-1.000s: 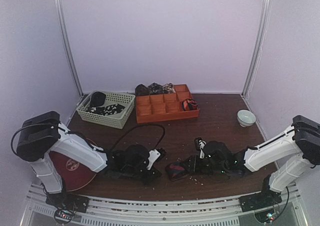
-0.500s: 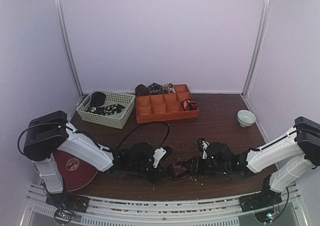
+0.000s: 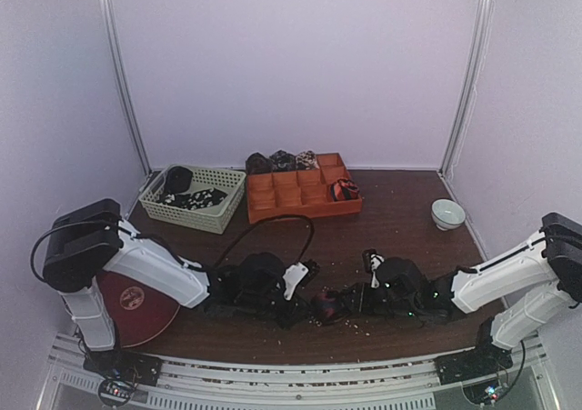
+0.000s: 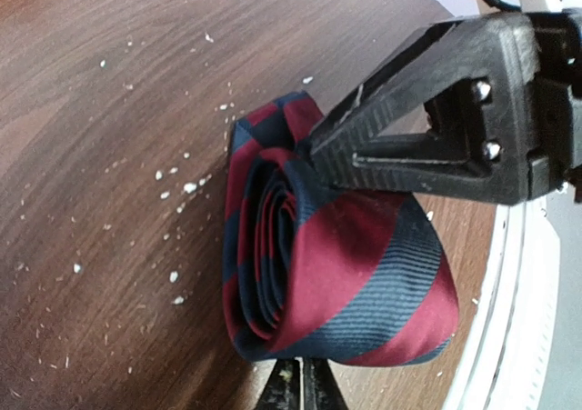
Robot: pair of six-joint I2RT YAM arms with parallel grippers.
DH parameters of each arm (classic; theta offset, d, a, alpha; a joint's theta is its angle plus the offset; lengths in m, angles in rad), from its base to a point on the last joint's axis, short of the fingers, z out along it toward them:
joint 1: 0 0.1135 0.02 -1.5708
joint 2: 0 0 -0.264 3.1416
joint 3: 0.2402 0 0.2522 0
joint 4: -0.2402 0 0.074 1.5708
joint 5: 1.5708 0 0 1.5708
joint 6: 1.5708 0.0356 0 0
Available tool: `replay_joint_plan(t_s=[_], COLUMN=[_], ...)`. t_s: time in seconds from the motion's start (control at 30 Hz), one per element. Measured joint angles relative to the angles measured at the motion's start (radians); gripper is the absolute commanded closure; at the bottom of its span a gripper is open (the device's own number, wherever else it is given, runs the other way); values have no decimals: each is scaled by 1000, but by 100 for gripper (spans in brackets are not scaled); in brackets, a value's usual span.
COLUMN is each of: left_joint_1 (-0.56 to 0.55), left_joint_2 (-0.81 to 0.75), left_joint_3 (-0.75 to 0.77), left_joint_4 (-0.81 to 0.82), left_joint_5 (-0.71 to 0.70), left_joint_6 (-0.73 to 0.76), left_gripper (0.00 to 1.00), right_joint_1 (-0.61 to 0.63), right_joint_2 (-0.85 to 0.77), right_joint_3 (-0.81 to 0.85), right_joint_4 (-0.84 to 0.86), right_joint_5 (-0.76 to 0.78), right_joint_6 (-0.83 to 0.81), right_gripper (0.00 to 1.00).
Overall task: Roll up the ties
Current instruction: Roll the tie at the center of the board.
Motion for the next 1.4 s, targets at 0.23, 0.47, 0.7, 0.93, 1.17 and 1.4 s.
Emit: replay_joint_plan(t_s=[0.23,0.47,0.7,0.93,1.17,1.4], left_joint_1=[0,0,0,0,0,0], left_joint_2=[0,0,22,72,107,111], left_joint_3=[46,65,120,205,253,285], left_joint_4=[-38,-69,-92,-96,-116,-168], left_joint_5=[-13,-24,-35,-38,-50,-74], left_joint_6=[7,7,9,19,27,27], left_gripper=[93,91,86,78,65,62], right_joint_1=[-5,-6,-34,-78,-97,-119], right_joint_2=[-2,-2,-2,-2,-2,-2], right_joint_3=[14,15,10,-12,-21,-23], right_joint_4=[-32,-32,-34,-32,-35,-40], right_joint_5=[15,11,7,-9,-10,-9], right_joint_6=[-33,-53,-59,-81,-91,-104], right_gripper=[80,82,83,83,83,79])
